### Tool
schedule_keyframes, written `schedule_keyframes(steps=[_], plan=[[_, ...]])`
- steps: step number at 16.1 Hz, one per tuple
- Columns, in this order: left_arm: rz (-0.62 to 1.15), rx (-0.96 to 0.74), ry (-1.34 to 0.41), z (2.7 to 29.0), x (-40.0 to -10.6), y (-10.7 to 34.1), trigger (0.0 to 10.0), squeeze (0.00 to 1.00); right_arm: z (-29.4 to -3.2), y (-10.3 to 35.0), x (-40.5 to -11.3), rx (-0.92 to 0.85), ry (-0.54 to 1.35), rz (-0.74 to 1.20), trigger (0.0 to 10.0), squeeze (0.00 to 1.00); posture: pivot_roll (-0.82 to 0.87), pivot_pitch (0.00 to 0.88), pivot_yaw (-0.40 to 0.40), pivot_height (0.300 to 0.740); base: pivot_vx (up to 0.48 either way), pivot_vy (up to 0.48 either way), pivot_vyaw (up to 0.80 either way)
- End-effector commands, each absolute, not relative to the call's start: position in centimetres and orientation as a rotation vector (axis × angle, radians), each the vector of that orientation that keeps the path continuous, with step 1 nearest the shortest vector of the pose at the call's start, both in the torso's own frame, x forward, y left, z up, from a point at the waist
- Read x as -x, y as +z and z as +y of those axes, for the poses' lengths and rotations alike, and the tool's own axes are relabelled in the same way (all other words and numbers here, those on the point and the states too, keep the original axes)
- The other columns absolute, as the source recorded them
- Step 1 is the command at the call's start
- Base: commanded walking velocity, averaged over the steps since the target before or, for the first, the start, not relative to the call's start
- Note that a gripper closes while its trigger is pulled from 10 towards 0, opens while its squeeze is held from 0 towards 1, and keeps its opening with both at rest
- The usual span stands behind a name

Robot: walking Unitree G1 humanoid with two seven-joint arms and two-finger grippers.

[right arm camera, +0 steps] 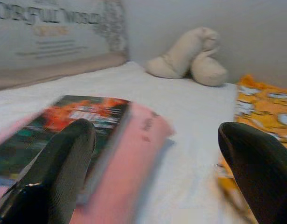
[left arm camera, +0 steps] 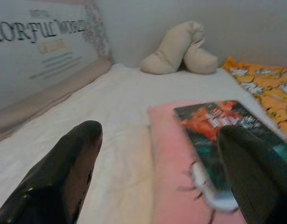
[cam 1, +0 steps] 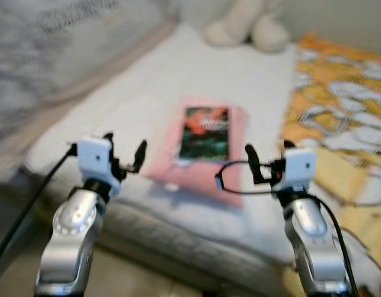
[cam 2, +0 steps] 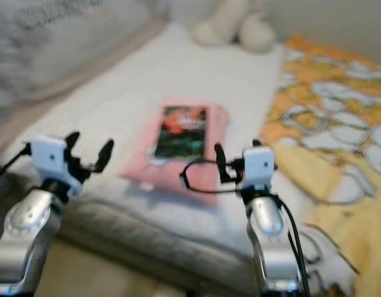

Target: Clean up the room

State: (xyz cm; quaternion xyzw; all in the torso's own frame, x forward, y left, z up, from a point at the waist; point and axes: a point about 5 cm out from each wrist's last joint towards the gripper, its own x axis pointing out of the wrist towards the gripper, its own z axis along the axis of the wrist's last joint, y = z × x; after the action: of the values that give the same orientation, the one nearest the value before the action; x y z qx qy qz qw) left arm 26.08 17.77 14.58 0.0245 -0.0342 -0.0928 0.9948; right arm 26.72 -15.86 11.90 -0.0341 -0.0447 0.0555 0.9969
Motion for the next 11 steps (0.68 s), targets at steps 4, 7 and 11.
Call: schedule_keyframes(steps=[4,7,11], plan=[[-0.076,-0.011,-0.166,17.7,-26.1,14.3,10.0,0.00,-16.5,11.5,-27.4,0.041,0.083,-0.054,10.0,0.00,-0.05,0.000,-0.035,0.740,0.000,0.000,-0.75],[-0.082,-0.016,-0.163,17.6,-26.1,14.4,10.0,0.00,-16.2,11.5,-27.5,0.050,0.105,-0.057,10.0,0.00,-0.04,0.000,-0.040,0.740,0.000,0.000,-0.75],[-0.086,-0.036,-0.134,18.0,-26.3,14.4,10.0,0.00,-15.6,11.1,-27.8,0.034,0.151,-0.043,10.0,0.00,-0.04,0.000,-0.044,0.740,0.000,0.000,-0.37]])
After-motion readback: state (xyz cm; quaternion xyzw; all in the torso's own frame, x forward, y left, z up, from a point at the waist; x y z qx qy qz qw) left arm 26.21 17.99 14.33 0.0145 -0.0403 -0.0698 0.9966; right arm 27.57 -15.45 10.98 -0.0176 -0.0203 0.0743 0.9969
